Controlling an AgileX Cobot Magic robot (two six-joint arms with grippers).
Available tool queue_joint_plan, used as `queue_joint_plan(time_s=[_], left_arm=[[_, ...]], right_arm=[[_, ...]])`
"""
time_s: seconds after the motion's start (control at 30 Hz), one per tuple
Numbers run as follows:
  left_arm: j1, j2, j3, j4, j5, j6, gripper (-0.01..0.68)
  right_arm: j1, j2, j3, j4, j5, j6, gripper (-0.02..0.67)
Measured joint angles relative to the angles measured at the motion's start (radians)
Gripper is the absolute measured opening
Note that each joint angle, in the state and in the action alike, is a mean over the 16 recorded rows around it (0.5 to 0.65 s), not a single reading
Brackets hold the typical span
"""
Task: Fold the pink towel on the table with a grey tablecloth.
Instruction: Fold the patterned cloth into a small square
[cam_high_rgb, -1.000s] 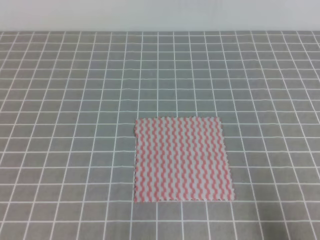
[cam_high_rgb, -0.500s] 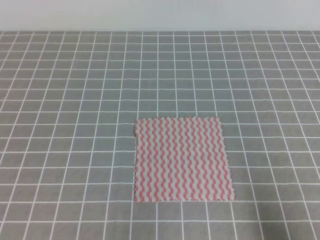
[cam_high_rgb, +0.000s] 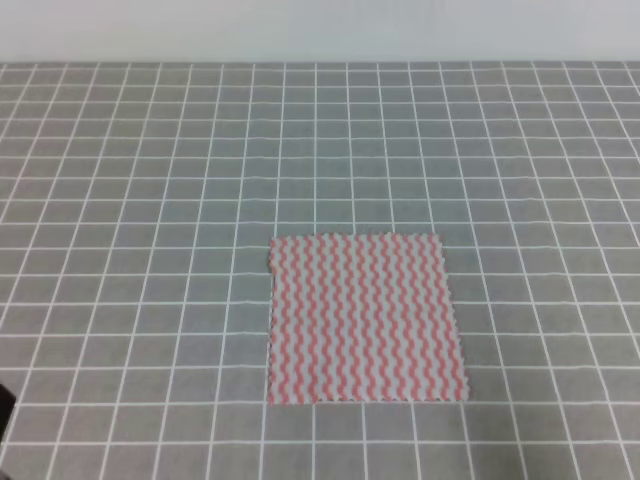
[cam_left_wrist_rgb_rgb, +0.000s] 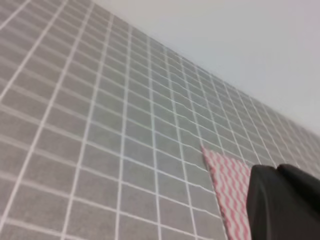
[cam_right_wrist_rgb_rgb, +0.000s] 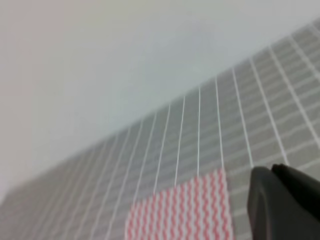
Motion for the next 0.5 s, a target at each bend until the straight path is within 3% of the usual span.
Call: queue_joint_plan(time_s=[0.3, 0.5], left_arm=[[0.0, 0.33, -0.23, -0.021, 0.221, 0.186, -0.004], [-0.002, 0.538, -0.332, -0.134, 0.315, 0.397, -0.003]], right_arm=[[0.0, 0.297, -0.186, -0.138, 0.219, -0.001, -0.017], [0.0, 0.468, -0.252, -0.16, 0.314, -0.015, -0.017]])
